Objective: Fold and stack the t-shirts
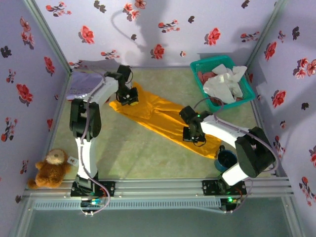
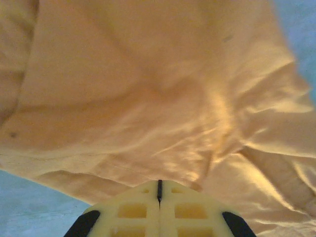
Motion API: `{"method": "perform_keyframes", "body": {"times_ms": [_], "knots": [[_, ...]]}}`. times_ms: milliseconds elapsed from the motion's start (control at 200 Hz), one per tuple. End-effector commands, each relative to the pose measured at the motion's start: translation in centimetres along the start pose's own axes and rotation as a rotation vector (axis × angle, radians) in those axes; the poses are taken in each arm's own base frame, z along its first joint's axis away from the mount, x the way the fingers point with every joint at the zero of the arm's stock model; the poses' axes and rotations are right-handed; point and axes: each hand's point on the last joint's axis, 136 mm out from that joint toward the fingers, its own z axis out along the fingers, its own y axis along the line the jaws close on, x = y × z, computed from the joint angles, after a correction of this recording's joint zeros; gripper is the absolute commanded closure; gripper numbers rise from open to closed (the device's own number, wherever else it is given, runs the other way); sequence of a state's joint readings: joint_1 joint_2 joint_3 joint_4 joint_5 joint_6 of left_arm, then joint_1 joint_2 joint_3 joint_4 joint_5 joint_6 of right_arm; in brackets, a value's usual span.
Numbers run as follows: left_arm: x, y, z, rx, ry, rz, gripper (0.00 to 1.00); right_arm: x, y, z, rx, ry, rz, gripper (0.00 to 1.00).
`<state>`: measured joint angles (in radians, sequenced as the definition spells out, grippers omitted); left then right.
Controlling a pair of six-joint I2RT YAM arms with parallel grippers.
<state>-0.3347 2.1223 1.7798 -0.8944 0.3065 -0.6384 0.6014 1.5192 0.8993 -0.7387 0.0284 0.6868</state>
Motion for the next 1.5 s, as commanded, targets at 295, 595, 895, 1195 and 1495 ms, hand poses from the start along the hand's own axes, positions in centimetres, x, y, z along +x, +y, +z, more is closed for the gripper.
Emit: {"method": "perform_keyframes", "body": {"times_ms": [295,595,895,1195,1495], "knots": [[-0.9,1.9,4.1,0.04,0.019,-0.112,1.0,2.3,-0.6,3.0,0.018,0.102,-0.025,1.0],[-3.1,2.8,6.2,0.042,0.085,-0.07,0.99,5.3,3.8,4.3,-0.023,0.155,-0.068,1.0],[-7.2,-1.5,5.7,0.134,0.079,0.047,0.98,9.0,16.9,3.3,-0.182,0.16,-0.224,0.93],[-8.2,-6.5,-1.2,0.24,-0.048,0.099,0.98,6.4,19.8,-2.1,-0.255,0.019,-0.259,0.72],[-5.4,-4.1,0.4,0.242,-0.108,-0.092,1.0,3.6,12.8,-3.4,-0.181,-0.045,-0.183,0.72]]}}
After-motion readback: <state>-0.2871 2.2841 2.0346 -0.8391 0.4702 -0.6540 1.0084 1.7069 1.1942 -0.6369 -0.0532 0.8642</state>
